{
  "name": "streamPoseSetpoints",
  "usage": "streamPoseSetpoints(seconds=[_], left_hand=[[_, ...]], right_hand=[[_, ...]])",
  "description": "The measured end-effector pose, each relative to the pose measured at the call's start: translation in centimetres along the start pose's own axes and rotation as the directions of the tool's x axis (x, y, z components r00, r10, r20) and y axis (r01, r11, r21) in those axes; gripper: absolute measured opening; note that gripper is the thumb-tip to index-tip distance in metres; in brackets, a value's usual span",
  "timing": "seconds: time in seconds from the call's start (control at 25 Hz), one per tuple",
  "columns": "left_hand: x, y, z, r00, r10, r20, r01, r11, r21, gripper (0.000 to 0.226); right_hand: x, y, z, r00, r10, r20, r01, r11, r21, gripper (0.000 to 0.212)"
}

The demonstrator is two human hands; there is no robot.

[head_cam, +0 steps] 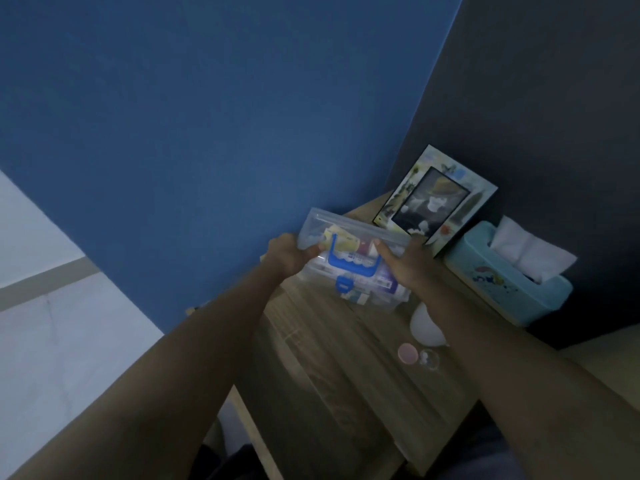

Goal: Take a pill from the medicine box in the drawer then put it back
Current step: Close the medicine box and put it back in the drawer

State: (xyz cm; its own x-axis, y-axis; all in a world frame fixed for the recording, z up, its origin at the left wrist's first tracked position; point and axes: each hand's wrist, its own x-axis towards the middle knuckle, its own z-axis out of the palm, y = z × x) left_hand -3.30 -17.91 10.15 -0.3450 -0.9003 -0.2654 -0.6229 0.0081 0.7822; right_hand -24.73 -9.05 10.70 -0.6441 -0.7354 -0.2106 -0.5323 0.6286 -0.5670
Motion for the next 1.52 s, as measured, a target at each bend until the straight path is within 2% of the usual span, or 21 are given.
streamPoseSetpoints(seconds=[0.24,0.4,0.68,0.8,1.04,1.24,1.44,1.52], left_hand=[[-4.0,1.8,-6.4,0.998,0.016,-0.054,-0.018,0.999,-0.039,0.052],[-10.2,3.7,-10.7,0.995,0.036,-0.090,-0.043,0.997,-0.069,0.038],[-20.5,3.7,-14.2,0.989,-0.009,-0.148,-0.004,0.996,-0.085,0.042],[-23.5,2.6,-13.3,0.991,-0.020,-0.132,0.015,0.999,-0.039,0.042],[-25.4,-2.1,-8.7,0.995,-0.046,-0.091,0.054,0.995,0.081,0.040],[-21.8,-5.4,-6.8,1.000,-0.023,-0.013,0.024,0.997,0.080,0.038],[-15.5,-8.0,-6.1,0.992,-0.076,0.102,0.058,0.983,0.172,0.056],[-13.2,-8.8,-5.7,0.983,-0.096,0.155,0.056,0.969,0.242,0.057]], right_hand=[[-4.0,-5.1,-2.5,0.993,-0.107,-0.054,0.108,0.994,0.015,0.096],[-10.7,-7.2,-5.2,0.978,-0.163,-0.131,0.177,0.979,0.100,0.084],[-23.3,-5.1,-6.3,0.977,-0.202,-0.072,0.214,0.938,0.273,0.086],[-27.3,-2.6,-4.8,0.988,-0.156,0.003,0.145,0.923,0.356,0.090],[-32.3,2.6,0.8,0.998,-0.030,-0.059,0.053,0.897,0.438,0.089],[-31.9,4.1,5.6,0.984,0.071,-0.163,0.010,0.892,0.452,0.087],[-29.7,3.7,10.1,0.980,0.148,-0.133,-0.060,0.858,0.510,0.089],[-29.0,3.7,11.6,0.972,0.195,-0.133,-0.097,0.844,0.527,0.090]])
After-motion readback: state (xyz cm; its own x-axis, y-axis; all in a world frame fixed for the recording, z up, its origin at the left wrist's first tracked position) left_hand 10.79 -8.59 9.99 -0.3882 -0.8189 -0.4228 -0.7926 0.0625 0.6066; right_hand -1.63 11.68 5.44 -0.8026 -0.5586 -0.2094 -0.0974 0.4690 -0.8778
